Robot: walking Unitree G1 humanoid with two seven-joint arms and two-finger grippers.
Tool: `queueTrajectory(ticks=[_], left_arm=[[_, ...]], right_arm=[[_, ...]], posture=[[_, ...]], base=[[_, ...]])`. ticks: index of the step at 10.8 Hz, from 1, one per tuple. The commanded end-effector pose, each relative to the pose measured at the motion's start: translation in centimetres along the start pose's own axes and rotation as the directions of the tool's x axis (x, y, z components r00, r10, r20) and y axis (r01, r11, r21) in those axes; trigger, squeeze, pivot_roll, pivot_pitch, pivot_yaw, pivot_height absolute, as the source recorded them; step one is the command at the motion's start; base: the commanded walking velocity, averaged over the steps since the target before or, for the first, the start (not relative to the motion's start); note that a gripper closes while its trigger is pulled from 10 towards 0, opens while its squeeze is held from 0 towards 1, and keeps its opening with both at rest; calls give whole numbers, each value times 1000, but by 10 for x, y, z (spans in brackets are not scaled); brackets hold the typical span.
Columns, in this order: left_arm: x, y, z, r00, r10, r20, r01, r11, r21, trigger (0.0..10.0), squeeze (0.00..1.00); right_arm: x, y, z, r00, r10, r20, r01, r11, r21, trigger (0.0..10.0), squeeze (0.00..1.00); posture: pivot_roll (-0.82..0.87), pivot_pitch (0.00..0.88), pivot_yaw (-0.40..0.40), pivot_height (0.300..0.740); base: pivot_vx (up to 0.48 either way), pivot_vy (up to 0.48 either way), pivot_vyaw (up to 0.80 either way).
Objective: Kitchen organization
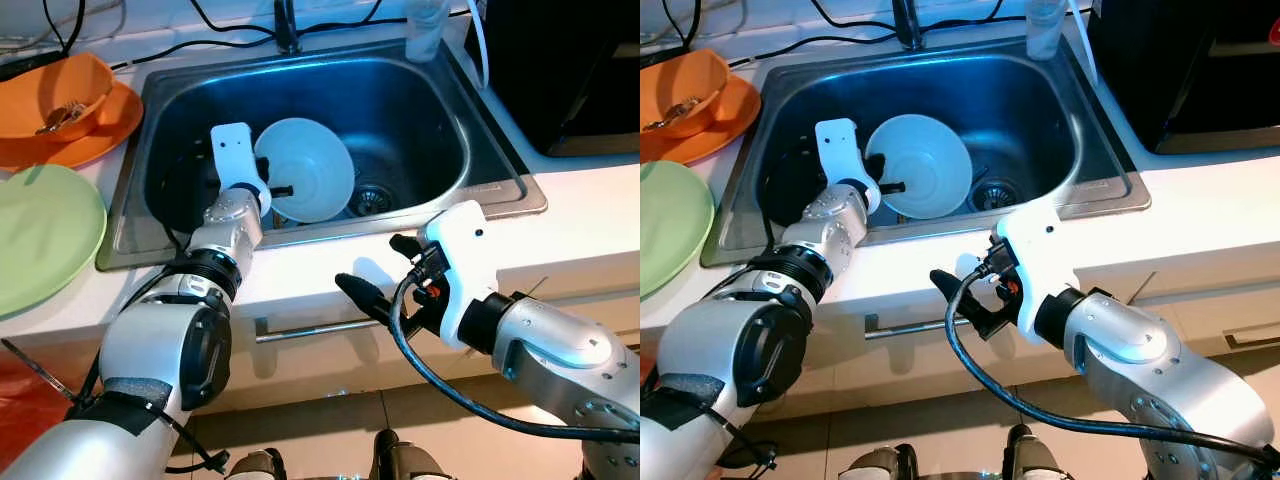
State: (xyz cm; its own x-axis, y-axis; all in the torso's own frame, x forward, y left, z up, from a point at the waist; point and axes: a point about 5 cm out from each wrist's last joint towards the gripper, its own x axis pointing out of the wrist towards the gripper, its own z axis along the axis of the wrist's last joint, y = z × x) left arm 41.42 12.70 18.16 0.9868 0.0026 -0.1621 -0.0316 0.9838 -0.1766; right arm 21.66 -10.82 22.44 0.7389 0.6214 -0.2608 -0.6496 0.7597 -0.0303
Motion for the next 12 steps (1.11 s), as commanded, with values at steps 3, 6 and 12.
queueTrajectory(ticks=[3, 6, 12], left_arm=[[0, 0, -7, 998, 14, -67, -20, 997, -76, 9020, 588], [-1, 3, -15, 995, 16, -102, -26, 995, -94, 10000, 1000], [-2, 8, -18, 994, 23, -109, -33, 996, -85, 10000, 1000]], right_arm=[[-3, 5, 5, 1000, 23, -4, -23, 999, -28, 10000, 0], [-2, 5, 7, 1000, 22, -6, -22, 999, -23, 10000, 0], [-1, 4, 6, 1000, 15, -4, -15, 1000, -16, 10000, 0]], posture=[[-201, 216, 98, 740], [-201, 216, 99, 740], [-193, 217, 100, 740]], base=[[0, 0, 0], [0, 0, 0], [0, 0, 0]])
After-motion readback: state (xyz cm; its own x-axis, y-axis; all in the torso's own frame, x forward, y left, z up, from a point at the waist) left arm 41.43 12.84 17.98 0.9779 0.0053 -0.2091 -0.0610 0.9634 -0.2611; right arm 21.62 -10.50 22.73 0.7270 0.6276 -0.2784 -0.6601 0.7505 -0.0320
